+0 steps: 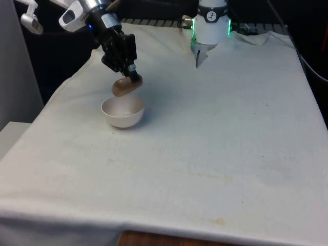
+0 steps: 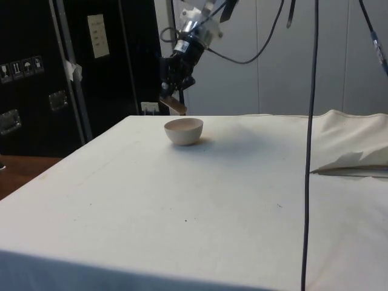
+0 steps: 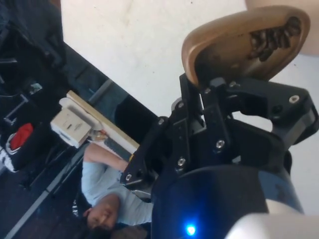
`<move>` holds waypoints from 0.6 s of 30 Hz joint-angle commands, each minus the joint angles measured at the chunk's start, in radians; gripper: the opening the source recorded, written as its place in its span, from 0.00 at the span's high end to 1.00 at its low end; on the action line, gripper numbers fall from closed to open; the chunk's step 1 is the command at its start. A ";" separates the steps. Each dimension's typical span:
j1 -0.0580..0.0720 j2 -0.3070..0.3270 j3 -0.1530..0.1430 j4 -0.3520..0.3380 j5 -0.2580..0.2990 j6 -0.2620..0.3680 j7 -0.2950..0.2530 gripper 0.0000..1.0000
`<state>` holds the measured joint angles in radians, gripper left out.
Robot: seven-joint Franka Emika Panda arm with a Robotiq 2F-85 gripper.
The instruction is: Pour the coffee beans from the cup into the bowl.
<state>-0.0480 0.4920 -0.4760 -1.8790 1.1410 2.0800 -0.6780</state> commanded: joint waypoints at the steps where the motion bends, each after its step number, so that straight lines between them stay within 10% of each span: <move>1: -0.006 -0.001 0.001 -0.001 0.013 -0.007 -0.010 1.00; 18: -0.011 0.013 -0.041 -0.006 0.133 -0.114 -0.106 1.00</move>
<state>-0.0510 0.5040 -0.5220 -1.8870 1.2620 1.9770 -0.7780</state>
